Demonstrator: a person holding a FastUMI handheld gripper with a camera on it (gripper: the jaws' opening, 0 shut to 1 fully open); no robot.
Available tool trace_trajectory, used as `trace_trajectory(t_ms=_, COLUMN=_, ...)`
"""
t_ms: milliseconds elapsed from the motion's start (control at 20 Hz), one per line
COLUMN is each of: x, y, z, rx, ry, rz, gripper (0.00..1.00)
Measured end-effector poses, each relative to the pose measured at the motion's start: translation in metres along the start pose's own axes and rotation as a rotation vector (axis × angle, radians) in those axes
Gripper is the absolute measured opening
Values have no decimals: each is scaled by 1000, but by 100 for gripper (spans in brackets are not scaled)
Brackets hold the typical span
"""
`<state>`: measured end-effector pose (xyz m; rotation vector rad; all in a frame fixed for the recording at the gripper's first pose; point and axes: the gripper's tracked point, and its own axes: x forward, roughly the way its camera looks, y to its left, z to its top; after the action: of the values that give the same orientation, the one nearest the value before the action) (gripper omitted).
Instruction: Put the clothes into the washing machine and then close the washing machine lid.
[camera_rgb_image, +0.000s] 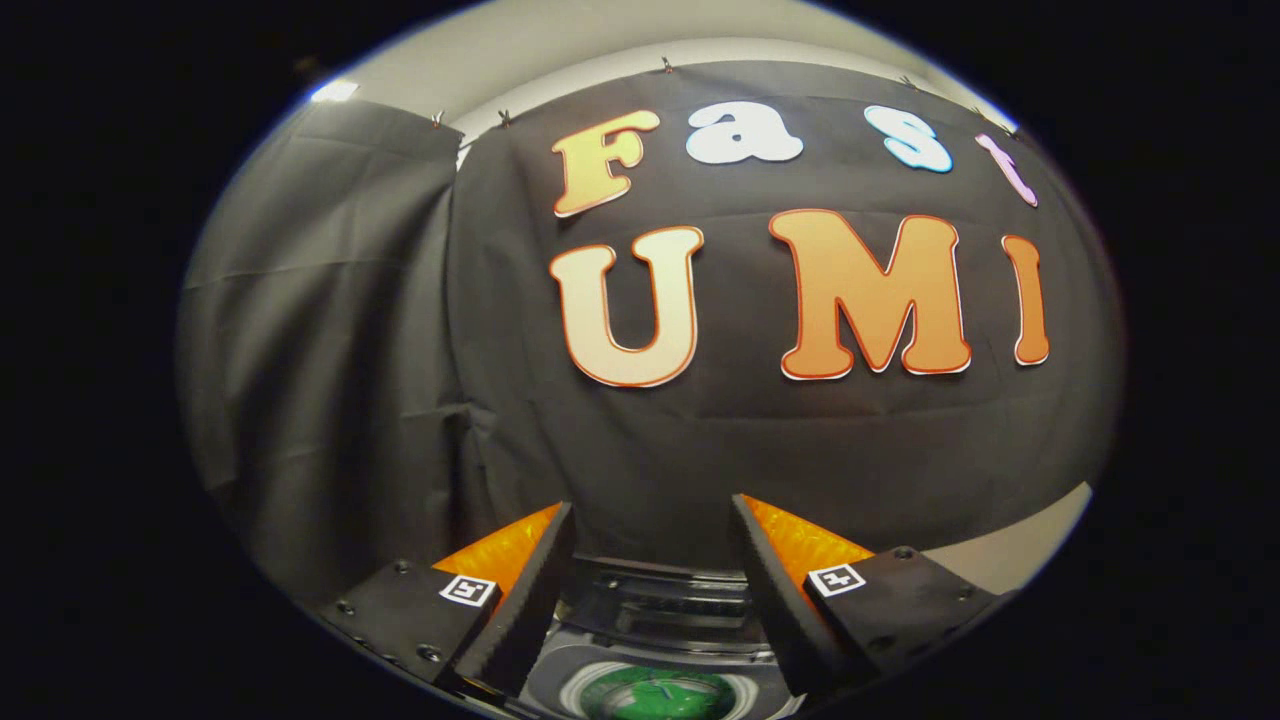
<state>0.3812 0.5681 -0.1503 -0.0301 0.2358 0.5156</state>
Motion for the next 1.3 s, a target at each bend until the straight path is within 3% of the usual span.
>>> trace_trajectory(t_ms=200, x=55, y=-29, z=-28, rx=-44, ry=88, rz=-73, gripper=98)
trace_trajectory(t_ms=500, x=107, y=-53, z=-72, rx=33, ry=136, rz=-159, gripper=97)
trace_trajectory(t_ms=700, x=119, y=-57, z=-130, rx=91, ry=284, rz=-167, gripper=98)
trace_trajectory(t_ms=750, x=136, y=-64, z=-120, rx=100, ry=203, rz=-184, gripper=99)
trace_trajectory(t_ms=900, x=129, y=-61, z=-128, rx=86, ry=220, rz=-182, gripper=99)
trace_trajectory(t_ms=1300, x=65, y=-44, z=-128, rx=51, ry=64, rz=-167, gripper=99)
